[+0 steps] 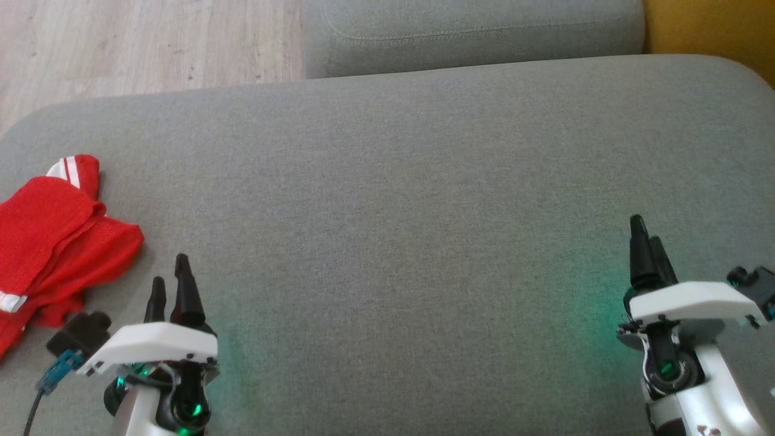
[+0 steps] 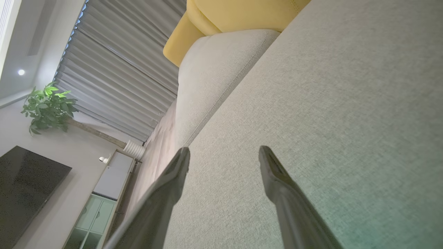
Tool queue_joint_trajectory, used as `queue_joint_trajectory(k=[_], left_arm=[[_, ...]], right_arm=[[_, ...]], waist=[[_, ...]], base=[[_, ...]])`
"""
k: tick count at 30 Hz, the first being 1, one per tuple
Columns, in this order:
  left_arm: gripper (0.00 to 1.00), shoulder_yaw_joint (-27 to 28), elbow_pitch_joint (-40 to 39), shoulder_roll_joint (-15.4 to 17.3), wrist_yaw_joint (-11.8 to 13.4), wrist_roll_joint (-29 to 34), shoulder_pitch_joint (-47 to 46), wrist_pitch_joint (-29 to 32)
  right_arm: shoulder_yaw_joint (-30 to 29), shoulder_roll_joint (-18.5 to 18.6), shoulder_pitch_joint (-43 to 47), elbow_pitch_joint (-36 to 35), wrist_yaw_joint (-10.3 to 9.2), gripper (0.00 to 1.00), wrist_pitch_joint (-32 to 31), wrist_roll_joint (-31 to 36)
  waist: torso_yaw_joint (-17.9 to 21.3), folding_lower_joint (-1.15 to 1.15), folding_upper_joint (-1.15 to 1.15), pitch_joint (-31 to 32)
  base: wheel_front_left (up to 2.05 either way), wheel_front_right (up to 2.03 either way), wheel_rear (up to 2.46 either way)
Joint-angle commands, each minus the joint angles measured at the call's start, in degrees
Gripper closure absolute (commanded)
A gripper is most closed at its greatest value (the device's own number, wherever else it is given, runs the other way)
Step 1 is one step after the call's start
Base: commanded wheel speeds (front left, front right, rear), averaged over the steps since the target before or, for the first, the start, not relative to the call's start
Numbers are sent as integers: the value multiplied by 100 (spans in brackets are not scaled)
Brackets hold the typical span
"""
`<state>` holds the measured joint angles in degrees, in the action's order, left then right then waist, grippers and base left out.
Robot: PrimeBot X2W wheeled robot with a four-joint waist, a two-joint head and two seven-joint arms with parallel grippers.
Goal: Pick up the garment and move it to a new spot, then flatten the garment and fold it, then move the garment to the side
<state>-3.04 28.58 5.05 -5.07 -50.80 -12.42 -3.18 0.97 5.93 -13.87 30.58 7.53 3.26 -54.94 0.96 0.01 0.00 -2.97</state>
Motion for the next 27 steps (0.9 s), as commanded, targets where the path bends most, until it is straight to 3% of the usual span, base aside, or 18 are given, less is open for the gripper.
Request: queue_joint_trajectory(k=[1,27], left_arm=[[0,49,-145,139,4,122,-333,-75],[0,-54,-48,-13,365,2050,-179,-534]], right_arm=[[77,92,-372,-144,-2,0,72,115],[148,-190,-274,-115,-3,0,529,2414]], waist=[[0,0,0,-3],[33,-1,0,-73]], base=[[0,0,0],[0,0,0]])
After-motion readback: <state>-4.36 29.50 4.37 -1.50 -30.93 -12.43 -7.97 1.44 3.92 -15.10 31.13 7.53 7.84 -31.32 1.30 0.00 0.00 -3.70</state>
